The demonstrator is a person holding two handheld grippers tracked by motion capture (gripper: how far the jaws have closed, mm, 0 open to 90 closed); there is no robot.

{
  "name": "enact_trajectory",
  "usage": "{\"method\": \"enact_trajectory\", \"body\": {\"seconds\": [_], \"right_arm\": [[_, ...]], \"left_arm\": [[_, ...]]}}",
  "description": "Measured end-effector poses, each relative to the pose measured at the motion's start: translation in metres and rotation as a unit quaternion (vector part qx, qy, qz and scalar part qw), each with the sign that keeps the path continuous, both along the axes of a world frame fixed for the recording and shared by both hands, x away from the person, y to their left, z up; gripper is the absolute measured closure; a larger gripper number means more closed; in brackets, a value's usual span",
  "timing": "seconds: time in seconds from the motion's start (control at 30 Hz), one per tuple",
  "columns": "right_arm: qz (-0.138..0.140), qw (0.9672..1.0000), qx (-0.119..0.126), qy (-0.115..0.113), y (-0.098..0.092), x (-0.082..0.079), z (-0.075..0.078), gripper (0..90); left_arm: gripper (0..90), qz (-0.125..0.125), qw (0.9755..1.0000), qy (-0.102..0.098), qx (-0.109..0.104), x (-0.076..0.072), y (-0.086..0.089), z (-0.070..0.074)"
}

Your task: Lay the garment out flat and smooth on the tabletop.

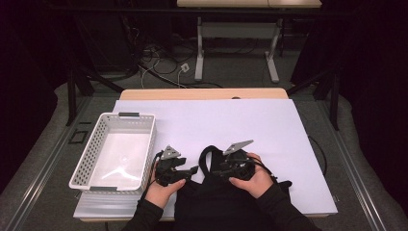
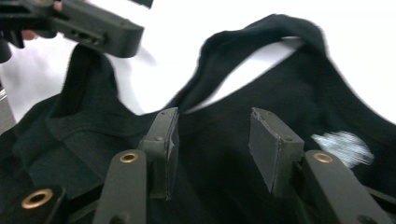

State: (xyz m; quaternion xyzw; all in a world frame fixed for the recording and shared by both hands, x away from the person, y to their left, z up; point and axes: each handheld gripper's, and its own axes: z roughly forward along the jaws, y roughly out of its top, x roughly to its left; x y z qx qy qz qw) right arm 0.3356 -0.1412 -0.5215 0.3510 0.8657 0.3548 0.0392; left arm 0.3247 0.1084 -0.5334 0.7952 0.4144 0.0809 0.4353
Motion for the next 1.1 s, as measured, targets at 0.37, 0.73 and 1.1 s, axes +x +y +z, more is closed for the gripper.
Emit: {"method": "enact_trajectory", "body": {"seconds": [0.37,0.73,1.1], "right_arm": [[0.044,0.9986,-0.023,0.020,0.023,-0.009,-0.018,66.3],[0.028,0.9989,-0.019,0.032,0.013,-0.010,-0.014,80.2],[-0.003,0.9994,-0.007,0.035,-0.001,-0.008,-0.010,83.6]], "left_arm": [[37.0,0.002,1.0000,-0.001,0.006,0.000,0.003,-0.004],[37.0,0.000,0.9999,0.001,0.014,-0.001,0.002,-0.007],[37.0,0.004,0.9997,-0.009,0.023,0.003,0.002,-0.007]]}}
